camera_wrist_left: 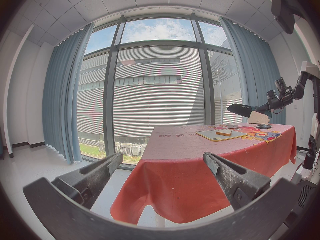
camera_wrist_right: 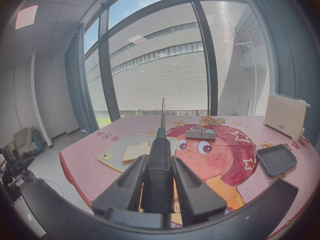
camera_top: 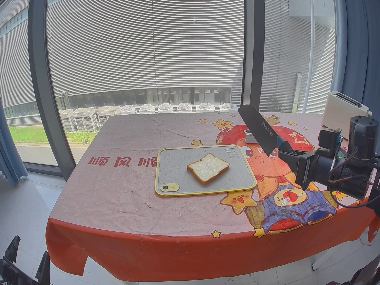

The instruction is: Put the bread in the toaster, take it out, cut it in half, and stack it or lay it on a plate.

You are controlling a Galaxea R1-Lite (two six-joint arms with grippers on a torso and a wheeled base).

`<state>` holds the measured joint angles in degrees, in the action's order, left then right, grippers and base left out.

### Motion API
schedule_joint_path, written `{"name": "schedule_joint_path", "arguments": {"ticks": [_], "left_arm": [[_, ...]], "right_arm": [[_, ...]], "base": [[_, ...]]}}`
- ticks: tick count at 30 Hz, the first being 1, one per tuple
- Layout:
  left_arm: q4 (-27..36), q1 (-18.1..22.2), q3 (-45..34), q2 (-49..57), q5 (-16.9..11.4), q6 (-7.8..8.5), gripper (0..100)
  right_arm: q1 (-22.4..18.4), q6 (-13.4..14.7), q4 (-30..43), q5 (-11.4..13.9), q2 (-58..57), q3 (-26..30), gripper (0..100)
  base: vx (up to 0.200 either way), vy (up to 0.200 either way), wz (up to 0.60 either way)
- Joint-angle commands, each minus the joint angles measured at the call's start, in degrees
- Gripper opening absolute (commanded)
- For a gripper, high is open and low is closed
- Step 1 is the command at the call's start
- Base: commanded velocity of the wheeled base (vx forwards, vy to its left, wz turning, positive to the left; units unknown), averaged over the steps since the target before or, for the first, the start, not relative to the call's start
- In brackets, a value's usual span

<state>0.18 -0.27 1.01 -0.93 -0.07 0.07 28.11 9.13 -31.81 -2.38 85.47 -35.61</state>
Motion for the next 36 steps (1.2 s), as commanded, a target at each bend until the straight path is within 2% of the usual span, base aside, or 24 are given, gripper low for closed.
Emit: {"name": "schedule_joint_path", "arguments": {"ticks": [1,16,23,29,30,32,36], "left_arm": [[0.0,0.0,-0.9,0.9,0.0,0.01,100],[0.0,-0.1,-0.9,0.9,-0.3,0.19,100],[0.1,-0.2,-0.9,0.9,-0.3,0.19,100],[0.0,-0.1,-0.9,0.9,-0.3,0.19,100],[0.0,-0.2,-0.9,0.9,-0.3,0.19,100],[0.0,-0.2,-0.9,0.9,-0.3,0.19,100],[0.0,-0.1,-0.9,0.9,-0.3,0.19,100]], "right_arm": [[0.3,0.0,0.0,0.0,0.2,0.0,0],[1.5,-0.2,0.0,0.0,-0.2,1.1,0],[4.9,-0.5,0.0,0.0,-0.8,0.7,0],[5.6,-0.9,0.1,0.1,-1.2,-0.2,0],[5.4,-2.5,0.7,1.3,-0.9,-1.4,0],[5.2,-2.7,0.7,2.7,-0.8,-2.2,0],[4.8,-3.1,0.8,7.8,-0.5,-3.3,0]], "base": [[0.000,0.000,0.00],[0.000,0.000,0.00],[0.000,0.000,0.00],[0.000,0.000,0.00],[0.000,0.000,0.00],[0.000,0.000,0.00],[0.000,0.000,0.00]]}}
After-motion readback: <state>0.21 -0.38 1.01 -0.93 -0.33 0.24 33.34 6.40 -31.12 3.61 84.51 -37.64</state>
